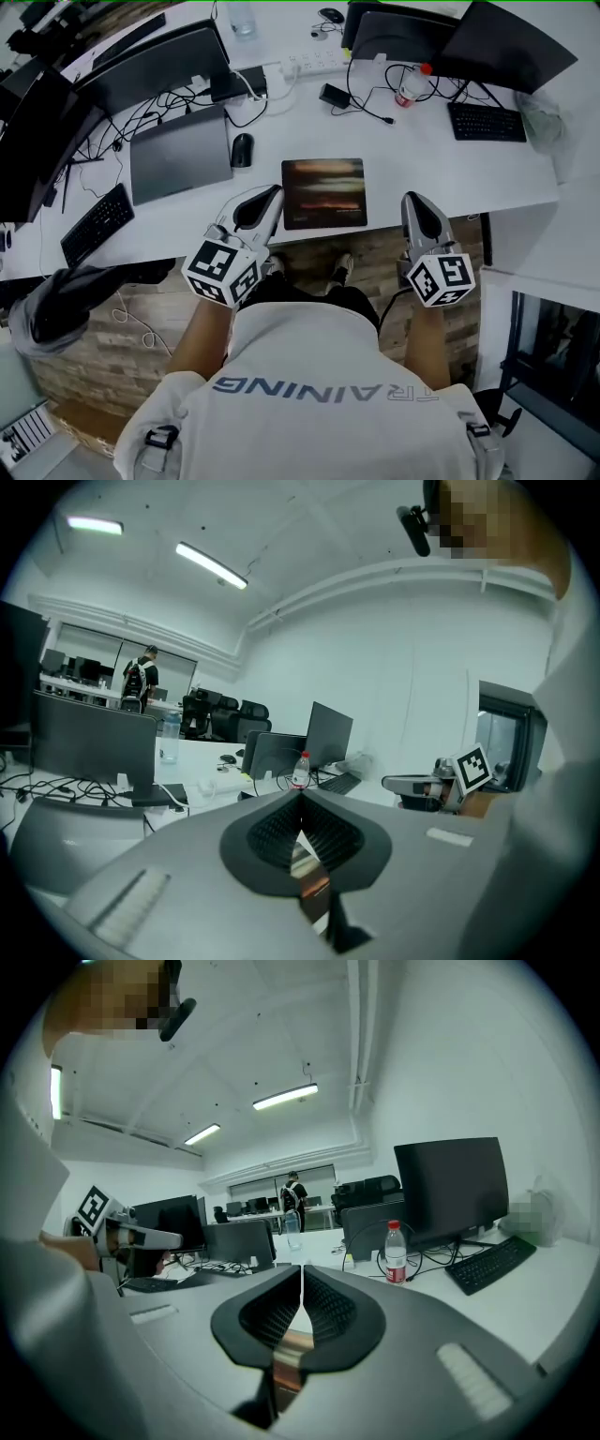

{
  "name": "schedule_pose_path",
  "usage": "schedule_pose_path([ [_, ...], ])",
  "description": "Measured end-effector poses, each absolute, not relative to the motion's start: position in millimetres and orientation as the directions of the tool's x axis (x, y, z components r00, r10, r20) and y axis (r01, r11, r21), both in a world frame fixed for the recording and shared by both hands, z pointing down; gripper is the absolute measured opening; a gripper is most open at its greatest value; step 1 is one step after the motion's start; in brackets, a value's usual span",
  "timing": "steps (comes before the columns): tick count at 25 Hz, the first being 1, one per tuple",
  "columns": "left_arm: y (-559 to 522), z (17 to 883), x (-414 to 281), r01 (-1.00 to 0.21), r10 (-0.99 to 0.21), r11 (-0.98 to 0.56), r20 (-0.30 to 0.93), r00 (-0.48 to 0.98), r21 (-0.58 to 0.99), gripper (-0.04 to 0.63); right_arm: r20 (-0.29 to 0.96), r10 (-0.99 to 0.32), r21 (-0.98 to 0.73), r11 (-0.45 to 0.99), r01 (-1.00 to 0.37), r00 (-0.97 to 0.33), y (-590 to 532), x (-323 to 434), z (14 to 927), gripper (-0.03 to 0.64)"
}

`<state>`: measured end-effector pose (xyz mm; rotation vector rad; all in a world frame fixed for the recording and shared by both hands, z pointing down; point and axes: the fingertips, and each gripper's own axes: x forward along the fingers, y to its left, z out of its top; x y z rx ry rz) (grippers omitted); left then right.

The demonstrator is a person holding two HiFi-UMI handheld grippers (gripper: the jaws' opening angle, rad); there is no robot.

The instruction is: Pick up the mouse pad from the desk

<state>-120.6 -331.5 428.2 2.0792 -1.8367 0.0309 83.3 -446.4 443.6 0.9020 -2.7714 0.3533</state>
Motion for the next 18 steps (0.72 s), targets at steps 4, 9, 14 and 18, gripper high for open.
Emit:
schedule_pose_path([
  [4,-334,425,-114,-0.969,-0.959,-0.042,0.262,0.107,0.242,0.000,0.360,-0.469,-0.160,0.821,-0.548,-0.807,-454,77,474,0.119],
  [9,-331,438,-115,-0.965,-0.953,0.028,0.298,0.053,0.261,0.000,0.514,-0.360,-0.102,0.875,-0.472,-0.778,-452,63,517,0.237],
  [14,-331,455,-117,-0.960,-0.941,0.066,0.338,0.031,0.271,0.000,0.647,-0.265,-0.092,0.904,-0.418,-0.715,-444,54,570,0.296],
  [18,-327,464,-117,-0.957,-0.932,0.082,0.361,0.024,0.277,0.000,0.757,-0.179,-0.085,0.927,-0.366,-0.629,-429,53,624,0.328],
])
